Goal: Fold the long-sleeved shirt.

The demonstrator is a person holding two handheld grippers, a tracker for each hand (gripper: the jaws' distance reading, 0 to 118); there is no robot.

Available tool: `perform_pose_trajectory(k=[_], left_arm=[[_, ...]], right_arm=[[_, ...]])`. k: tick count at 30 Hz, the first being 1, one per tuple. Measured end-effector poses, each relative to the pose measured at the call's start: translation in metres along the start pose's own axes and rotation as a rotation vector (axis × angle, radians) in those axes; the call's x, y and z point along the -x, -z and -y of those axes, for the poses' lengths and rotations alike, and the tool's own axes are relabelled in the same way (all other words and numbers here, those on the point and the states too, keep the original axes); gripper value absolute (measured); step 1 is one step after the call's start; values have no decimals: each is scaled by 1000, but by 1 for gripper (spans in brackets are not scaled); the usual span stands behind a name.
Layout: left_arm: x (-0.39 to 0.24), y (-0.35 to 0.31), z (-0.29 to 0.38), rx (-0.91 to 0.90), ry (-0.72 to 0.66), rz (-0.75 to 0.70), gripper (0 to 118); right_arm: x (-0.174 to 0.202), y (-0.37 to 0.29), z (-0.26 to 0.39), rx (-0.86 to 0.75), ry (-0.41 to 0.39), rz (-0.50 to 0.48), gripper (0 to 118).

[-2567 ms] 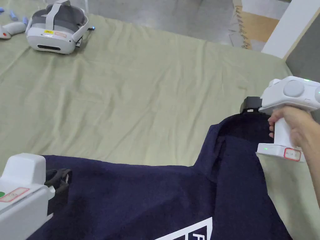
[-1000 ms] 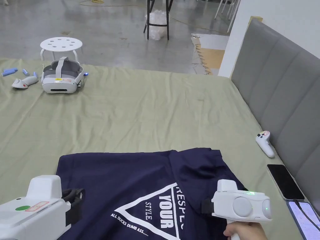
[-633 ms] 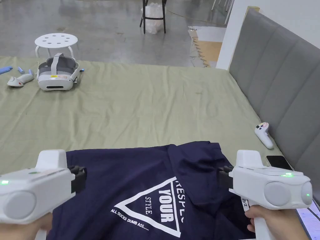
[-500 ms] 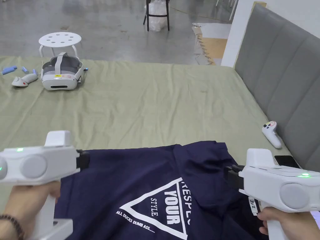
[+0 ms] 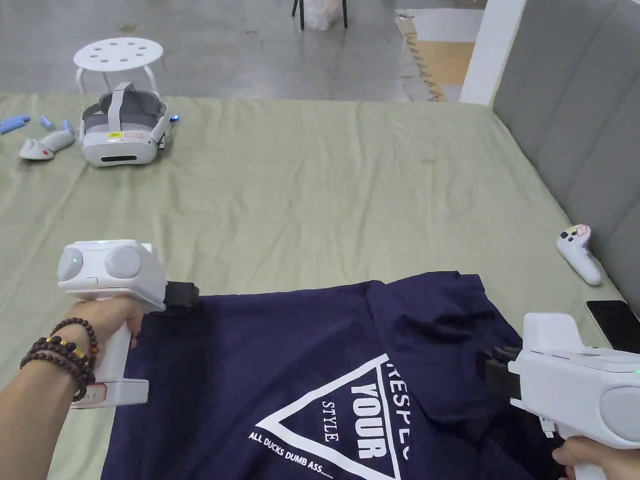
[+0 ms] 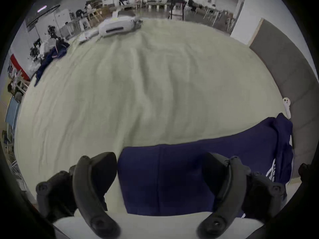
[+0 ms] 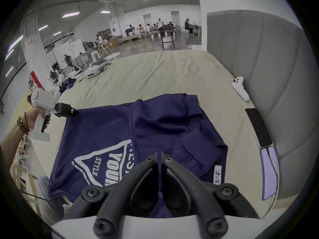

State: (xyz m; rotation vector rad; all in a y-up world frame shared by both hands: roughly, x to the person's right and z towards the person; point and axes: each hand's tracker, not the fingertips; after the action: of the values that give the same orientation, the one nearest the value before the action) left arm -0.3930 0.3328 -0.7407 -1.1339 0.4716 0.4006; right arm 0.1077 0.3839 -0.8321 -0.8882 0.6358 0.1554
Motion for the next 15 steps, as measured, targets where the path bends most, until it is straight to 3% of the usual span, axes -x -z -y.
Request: perform_pose_trajectory(k=[3, 4, 6, 7, 8, 9, 15], left_arm=[[1, 14, 2, 8, 1, -4, 82], [0, 17, 4, 6, 3, -21, 70], [-4, 13, 10, -23, 2, -36, 64], [-7, 11, 10, -27, -6, -46, 49], [-8, 4, 11, -33, -7, -45, 24], [-7, 3, 7, -50, -4, 50, 9], [-25, -42, 4, -167, 60, 51, 9]], right_arm=[[-4, 5, -2, 4, 0, -1, 2], [-4, 5, -2, 4, -2, -2, 2], [-5, 6, -4, 3, -5, -1, 2], [-1, 1, -5, 1, -6, -2, 2], [-2, 1, -8, 1, -6, -7, 2], [-4, 0, -12, 6, -7, -19, 2], [-13, -9, -100, -89, -90, -1, 2]])
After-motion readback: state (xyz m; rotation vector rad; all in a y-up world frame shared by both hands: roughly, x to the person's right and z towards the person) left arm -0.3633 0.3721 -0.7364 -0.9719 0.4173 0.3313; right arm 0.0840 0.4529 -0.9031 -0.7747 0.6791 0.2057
